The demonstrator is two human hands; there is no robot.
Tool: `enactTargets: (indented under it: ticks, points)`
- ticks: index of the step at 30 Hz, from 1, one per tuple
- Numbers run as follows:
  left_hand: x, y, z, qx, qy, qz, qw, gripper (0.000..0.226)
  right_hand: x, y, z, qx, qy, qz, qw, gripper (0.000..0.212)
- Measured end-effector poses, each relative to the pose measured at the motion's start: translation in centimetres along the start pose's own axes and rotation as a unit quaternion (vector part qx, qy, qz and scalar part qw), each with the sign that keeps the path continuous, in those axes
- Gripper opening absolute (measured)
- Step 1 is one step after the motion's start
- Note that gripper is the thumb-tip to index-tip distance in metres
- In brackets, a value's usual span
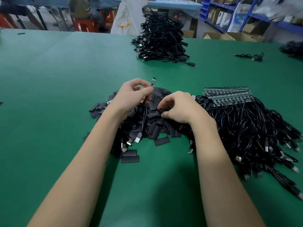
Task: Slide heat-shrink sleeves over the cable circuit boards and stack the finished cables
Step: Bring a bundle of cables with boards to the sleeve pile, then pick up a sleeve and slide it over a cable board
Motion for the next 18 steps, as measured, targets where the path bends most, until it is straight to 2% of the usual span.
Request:
enactTargets:
  ticks: [5, 10, 14, 18]
  points:
    - [0.1, -0.1, -0.2, 0.003, -0.003, -0.003, 1.0, 0.007, 1.0, 0.5, -0.2, 0.021, 0.053, 0.103, 0.993, 0.019]
    - [1.0, -0.1, 0.2, 0.006, 0.006, -0.005, 1.0, 0.006, 1.8, 0.3, -1.0, 0.02, 0.098, 0.223, 0.97, 0.019]
    - [1.2, -0.2, 0.3, 0.006, -0.004, -0.011, 1.0, 0.007, 1.6, 0.3, -1.3, -0.019, 0.092, 0.377, 0.922, 0.021]
    - [0.7, 0.0, 0.1, -0.001, -0.03, -0.013, 0.999, 0.005, 1.4, 0.3, -1.2, -0.036, 0.113, 0.479, 0.87, 0.02]
Point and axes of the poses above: each hand's wrist, its own z-axis towards the middle knuckle, its own x-axis out of the back of the hand, y = z × x, the point moved 8 cm from there along z, towards the middle knuckle, and after that the axes turned 6 degrees about y, right-handed, at the moved point
